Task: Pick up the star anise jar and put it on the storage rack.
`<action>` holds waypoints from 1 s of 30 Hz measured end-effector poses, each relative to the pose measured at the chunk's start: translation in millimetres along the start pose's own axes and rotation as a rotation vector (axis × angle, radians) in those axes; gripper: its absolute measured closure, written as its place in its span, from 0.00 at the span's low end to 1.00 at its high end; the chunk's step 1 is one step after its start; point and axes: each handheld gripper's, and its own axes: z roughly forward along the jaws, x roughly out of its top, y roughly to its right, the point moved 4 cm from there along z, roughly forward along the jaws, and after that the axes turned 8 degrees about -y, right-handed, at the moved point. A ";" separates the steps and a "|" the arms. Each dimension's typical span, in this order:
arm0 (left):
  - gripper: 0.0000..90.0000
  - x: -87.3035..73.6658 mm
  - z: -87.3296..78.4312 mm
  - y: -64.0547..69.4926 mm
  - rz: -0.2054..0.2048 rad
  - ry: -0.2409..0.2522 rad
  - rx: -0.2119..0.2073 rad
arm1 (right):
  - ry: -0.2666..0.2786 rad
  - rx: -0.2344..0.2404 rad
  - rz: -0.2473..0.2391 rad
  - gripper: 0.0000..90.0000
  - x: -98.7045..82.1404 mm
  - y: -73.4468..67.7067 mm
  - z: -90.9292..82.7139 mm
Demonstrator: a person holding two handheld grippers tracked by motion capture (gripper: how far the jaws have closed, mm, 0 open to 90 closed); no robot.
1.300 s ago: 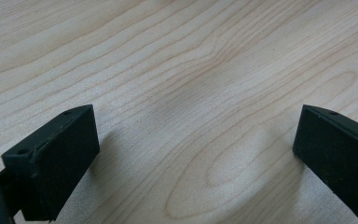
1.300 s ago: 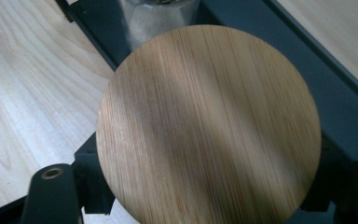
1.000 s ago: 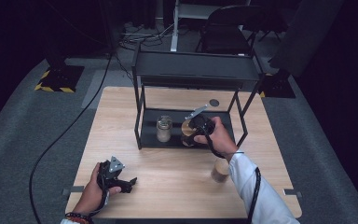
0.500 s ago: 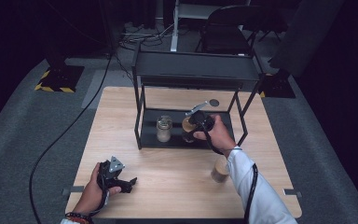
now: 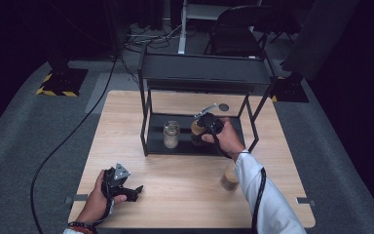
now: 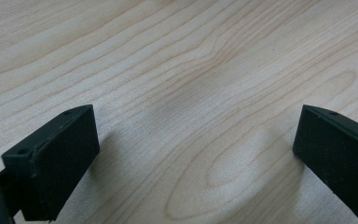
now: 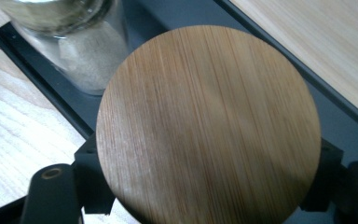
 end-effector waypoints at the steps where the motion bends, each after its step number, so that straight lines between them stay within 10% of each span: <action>1: 0.00 0.0 0.0 0.0 0.000 0.000 0.000 | -0.003 0.000 0.005 0.28 0.0 0.0 1.6; 30: 0.00 0.0 0.0 -0.1 0.002 0.000 -0.001 | -0.049 0.035 0.079 0.28 -8.2 11.8 29.3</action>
